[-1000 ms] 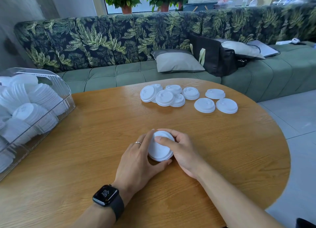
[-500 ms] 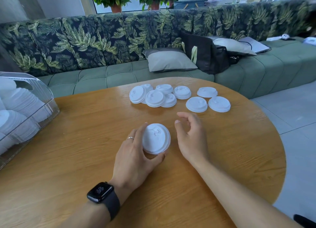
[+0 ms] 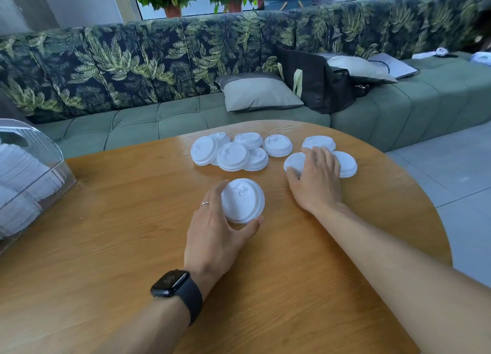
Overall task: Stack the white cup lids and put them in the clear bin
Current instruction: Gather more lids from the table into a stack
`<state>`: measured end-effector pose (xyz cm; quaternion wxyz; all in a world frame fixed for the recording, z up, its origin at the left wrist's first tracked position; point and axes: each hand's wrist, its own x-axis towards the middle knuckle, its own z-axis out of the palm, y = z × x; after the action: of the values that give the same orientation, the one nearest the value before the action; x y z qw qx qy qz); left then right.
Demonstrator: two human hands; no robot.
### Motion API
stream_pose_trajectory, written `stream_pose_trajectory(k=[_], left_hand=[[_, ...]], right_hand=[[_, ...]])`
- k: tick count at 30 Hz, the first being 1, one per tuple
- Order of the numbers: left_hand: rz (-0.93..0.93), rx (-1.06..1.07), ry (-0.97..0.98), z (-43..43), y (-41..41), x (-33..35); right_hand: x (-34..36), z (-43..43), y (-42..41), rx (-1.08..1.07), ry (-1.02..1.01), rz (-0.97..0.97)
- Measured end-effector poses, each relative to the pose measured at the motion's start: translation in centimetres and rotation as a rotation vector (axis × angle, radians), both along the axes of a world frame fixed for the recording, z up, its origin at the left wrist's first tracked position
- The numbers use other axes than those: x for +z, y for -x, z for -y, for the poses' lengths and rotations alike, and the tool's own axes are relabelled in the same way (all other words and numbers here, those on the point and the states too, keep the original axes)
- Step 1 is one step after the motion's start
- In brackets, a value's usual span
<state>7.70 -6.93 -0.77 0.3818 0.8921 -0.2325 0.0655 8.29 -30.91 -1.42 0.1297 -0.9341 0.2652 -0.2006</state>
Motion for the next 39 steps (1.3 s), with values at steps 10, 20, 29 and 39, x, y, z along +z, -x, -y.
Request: stream_pose_trajectory(k=[10,20,29,39], left_hand=[[0.008,0.011,0.034,-0.1,0.5,0.1],[-0.06,0.0,0.229,-3.1,3.4,0.5],[-0.093,-0.078,0.199,-6.2,5.4,0.6],[-0.014,-0.042,0.121,-6.0,5.0,0.2]], right_hand=[[0.1,-1.6,1.3,0.106,-0.002,0.175],[0.7,-10.4,8.3,0.343,-0.551,0.545],[1.4,-14.7,9.9,0.133,-1.347,0.485],[2.4,-15.2,9.6,0.121,-1.764,0.599]])
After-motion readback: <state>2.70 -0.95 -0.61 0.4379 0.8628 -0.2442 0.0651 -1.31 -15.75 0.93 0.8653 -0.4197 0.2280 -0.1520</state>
